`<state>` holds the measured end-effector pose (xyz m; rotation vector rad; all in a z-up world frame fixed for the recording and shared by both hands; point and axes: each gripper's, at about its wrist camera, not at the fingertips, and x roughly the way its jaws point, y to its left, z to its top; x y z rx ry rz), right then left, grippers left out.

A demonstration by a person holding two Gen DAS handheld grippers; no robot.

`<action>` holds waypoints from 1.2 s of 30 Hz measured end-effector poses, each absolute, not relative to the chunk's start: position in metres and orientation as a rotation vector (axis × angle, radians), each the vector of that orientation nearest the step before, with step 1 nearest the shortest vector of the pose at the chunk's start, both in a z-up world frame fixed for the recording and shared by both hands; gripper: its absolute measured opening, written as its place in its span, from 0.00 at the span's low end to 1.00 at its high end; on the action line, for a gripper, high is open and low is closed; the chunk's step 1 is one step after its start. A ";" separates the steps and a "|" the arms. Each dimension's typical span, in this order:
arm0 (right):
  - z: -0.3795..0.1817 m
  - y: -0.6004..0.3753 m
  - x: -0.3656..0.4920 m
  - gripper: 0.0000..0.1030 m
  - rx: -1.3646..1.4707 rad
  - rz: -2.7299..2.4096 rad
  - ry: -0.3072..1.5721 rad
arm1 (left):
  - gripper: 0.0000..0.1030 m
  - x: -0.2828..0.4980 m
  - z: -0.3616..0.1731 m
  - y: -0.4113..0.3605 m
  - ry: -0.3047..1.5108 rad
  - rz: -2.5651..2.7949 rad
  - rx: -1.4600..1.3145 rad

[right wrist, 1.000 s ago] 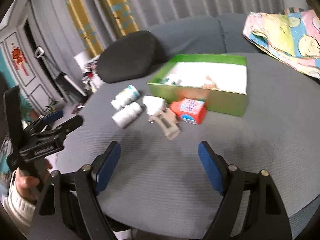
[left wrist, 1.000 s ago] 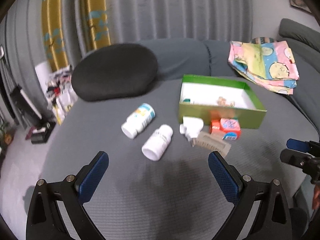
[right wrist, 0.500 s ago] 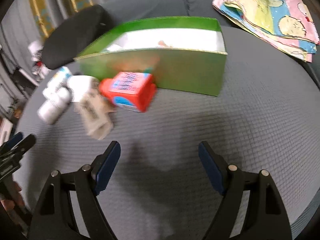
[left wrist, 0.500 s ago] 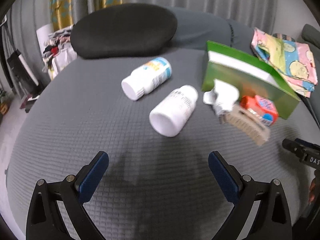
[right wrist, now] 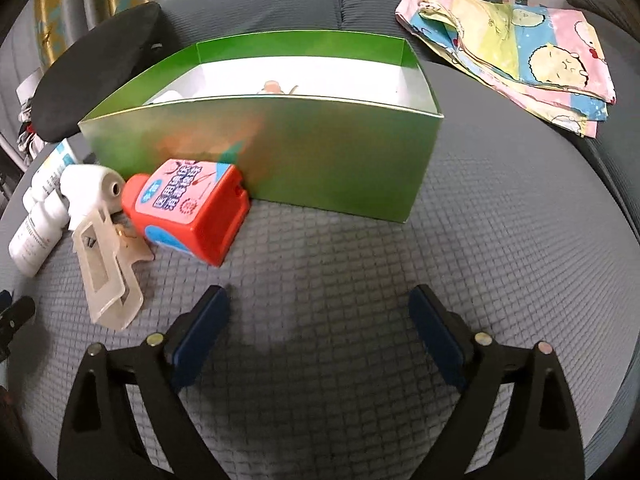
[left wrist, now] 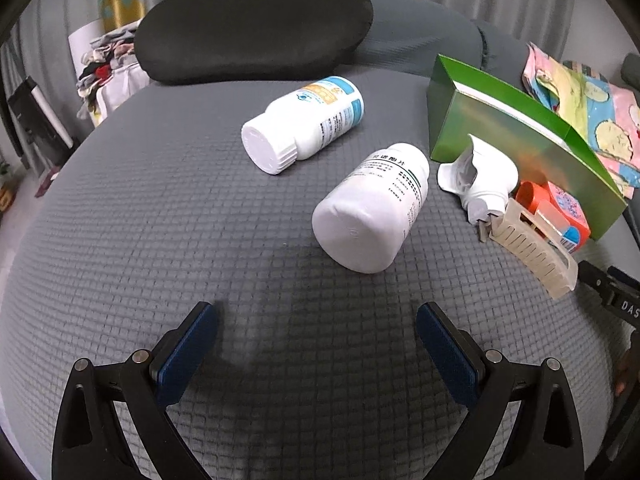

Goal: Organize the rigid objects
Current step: 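Move the right gripper toward the clear plastic clip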

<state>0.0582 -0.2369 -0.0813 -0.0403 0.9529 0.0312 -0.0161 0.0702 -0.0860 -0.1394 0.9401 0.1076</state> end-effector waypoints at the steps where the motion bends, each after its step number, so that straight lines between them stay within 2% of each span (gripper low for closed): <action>1: -0.082 -0.237 0.059 0.92 -0.040 0.029 0.954 | 0.97 -0.015 -0.087 0.070 0.949 0.108 -0.133; 8: -0.085 -0.236 0.063 0.99 -0.039 0.023 0.960 | 0.99 -0.014 -0.090 0.066 0.966 0.110 -0.112; 36: -0.086 -0.235 0.071 0.99 -0.045 0.011 0.975 | 0.99 0.005 -0.086 0.063 0.978 0.080 -0.064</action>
